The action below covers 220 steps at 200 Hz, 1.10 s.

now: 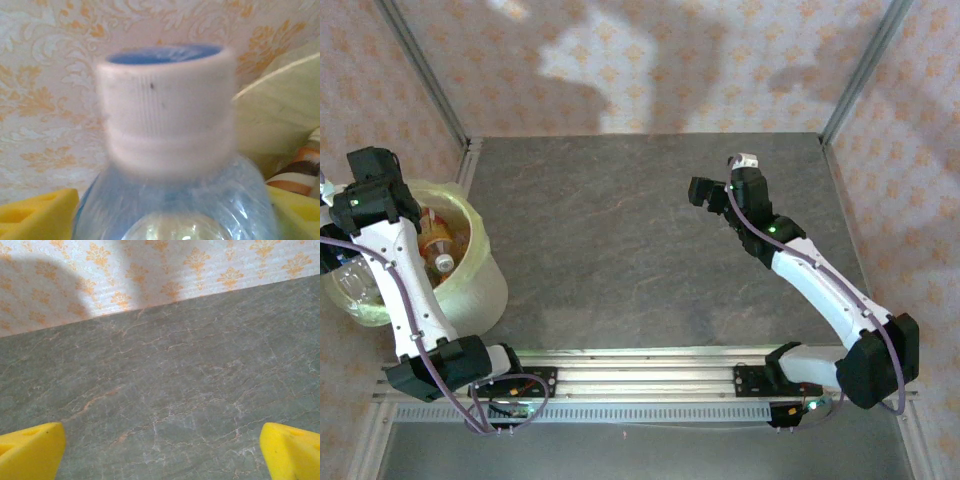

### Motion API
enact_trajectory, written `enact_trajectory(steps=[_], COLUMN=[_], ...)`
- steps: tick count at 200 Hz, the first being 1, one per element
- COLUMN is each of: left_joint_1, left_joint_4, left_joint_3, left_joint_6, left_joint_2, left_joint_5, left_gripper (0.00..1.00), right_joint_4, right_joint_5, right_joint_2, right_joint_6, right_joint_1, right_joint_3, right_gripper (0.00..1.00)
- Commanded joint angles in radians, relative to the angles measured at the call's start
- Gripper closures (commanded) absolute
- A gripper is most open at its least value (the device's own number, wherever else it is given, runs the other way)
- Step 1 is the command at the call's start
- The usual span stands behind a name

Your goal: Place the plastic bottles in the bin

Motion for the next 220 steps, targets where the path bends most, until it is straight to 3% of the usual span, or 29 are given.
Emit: enact_trajectory(steps=[1, 36, 74, 109, 135, 159, 191, 220], left_joint_1=[0.007, 0.007, 0.007, 0.007, 0.005, -0.034, -0.227, -0.349], left_joint_4=[-0.041, -0.094, -0.073, 0.043, 0.287, 0.532, 0.717, 0.894], left_joint_3=[0.112, 0.273, 0.318, 0.273, 0.143, 0.028, -0.083, -0.239], left_joint_6=[-0.031, -0.054, -0.072, -0.127, -0.267, -0.439, -0.488, -0.504], left_joint_2=[0.025, 0.039, 0.005, -0.085, -0.207, -0.278, -0.331, -0.384], left_joint_5=[0.090, 0.163, 0.335, 0.717, 1.068, 1.290, 1.260, 1.244], left_gripper=[0.07, 0.01, 0.00, 0.00, 0.00, 0.01, 0.00, 0.00], right_joint_4=[-0.016, -0.015, -0.007, -0.010, -0.008, -0.008, -0.011, -0.028], right_joint_5=[-0.003, 0.005, 0.005, 0.014, 0.037, 0.077, 0.149, 0.215], right_joint_2=[-0.002, -0.009, -0.001, -0.002, -0.024, -0.040, -0.144, -0.224], right_joint_6=[0.009, 0.025, 0.033, 0.043, 0.051, 0.053, 0.063, 0.057], right_joint_1=[-0.006, -0.006, -0.005, -0.005, -0.006, -0.006, -0.011, -0.034], right_joint_3=[0.017, 0.005, 0.011, 0.010, -0.006, -0.033, -0.090, -0.143], right_gripper=[0.01, 0.01, 0.00, 0.01, 0.01, 0.01, 0.01, 0.01])
